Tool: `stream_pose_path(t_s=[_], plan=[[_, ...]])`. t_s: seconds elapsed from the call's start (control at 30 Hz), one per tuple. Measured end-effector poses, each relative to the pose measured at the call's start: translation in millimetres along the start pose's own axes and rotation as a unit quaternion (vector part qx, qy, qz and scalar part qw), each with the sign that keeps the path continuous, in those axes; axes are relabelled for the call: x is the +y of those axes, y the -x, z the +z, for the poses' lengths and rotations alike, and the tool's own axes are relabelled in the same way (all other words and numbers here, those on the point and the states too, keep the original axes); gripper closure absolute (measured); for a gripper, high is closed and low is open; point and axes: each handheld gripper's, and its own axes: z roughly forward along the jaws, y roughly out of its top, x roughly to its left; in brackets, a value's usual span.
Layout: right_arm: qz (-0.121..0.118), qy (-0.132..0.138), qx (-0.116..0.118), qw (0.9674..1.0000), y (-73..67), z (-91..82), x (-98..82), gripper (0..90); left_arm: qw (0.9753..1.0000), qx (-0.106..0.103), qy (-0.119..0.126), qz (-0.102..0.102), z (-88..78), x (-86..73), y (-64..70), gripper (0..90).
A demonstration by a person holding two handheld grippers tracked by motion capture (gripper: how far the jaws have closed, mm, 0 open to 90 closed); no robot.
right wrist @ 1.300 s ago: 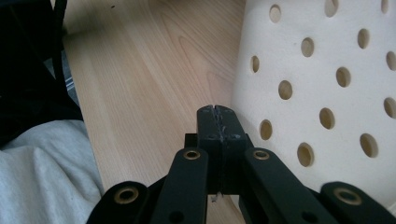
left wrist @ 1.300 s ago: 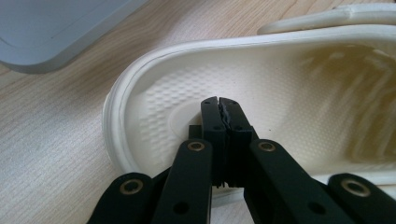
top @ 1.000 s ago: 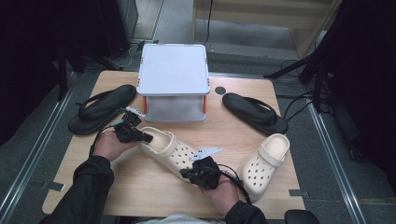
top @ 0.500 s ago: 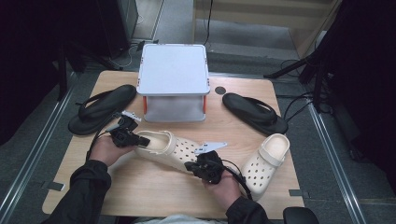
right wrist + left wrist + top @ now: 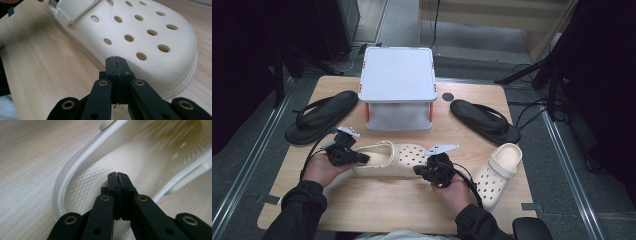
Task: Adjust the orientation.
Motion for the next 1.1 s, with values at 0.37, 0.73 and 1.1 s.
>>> stream_pose_path(t_s=[0.37,0.73,1.1], plan=[[0.028,0.011,-0.023,0.9993,14.4,6.2,13.2,90.0,0.9999,-0.012,-0.006,0.01,2.1,-8.2,15.7,90.0],[0.021,0.025,-0.043,0.9985,24.7,16.3,25.4,90.0,0.9995,-0.019,-0.01,0.023,7.5,-10.8,32.8,90.0],[0.017,0.02,-0.046,0.9986,32.2,24.1,38.7,90.0,0.9988,-0.031,-0.013,0.036,14.2,-11.4,48.4,90.0]])
